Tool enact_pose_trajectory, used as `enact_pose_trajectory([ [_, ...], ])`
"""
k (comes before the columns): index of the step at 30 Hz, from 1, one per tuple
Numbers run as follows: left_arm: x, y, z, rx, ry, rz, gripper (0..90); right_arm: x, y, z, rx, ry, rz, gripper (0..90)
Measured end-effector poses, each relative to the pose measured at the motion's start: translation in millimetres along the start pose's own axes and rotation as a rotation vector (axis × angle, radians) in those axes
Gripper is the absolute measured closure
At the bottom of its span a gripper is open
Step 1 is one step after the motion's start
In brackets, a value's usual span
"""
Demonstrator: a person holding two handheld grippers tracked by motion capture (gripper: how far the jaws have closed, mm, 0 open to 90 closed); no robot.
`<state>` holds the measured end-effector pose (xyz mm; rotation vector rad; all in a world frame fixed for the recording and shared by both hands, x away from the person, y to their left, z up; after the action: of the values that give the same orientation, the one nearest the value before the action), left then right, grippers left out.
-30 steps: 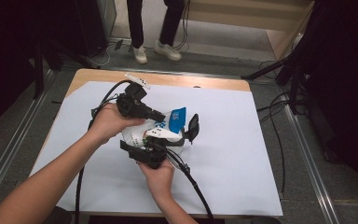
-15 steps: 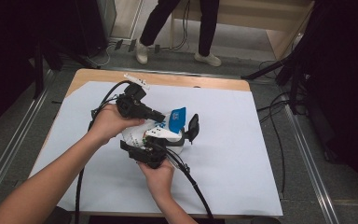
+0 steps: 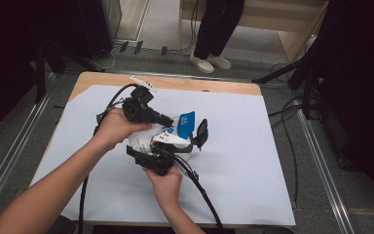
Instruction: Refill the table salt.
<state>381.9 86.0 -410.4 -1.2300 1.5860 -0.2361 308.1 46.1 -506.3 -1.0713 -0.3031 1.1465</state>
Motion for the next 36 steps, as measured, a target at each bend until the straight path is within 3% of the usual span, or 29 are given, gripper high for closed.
enact_pose_trajectory([
  [12, 0.1, 0.0, -0.1, -0.002, -0.01, 0.015, 88.3, 1.7, 0.1, 0.7, 0.014, -0.013, -0.004, 53.6],
  [36, 4.4, -1.7, -2.6, 0.007, -0.01, 0.021, 88.2, 0.6, 0.8, -0.3, 0.026, 0.013, -0.015, 53.3],
])
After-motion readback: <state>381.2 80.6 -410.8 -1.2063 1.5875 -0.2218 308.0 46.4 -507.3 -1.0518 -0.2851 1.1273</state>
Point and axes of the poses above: each handheld gripper's, and its own axes: x roughly forward along the jaws, y roughly out of its underside, z roughly to its left, the point moved 5 cm from there along x, roughly forward along the jaws, and after that the axes turned 1 degree about x, right-handed, at the moved point
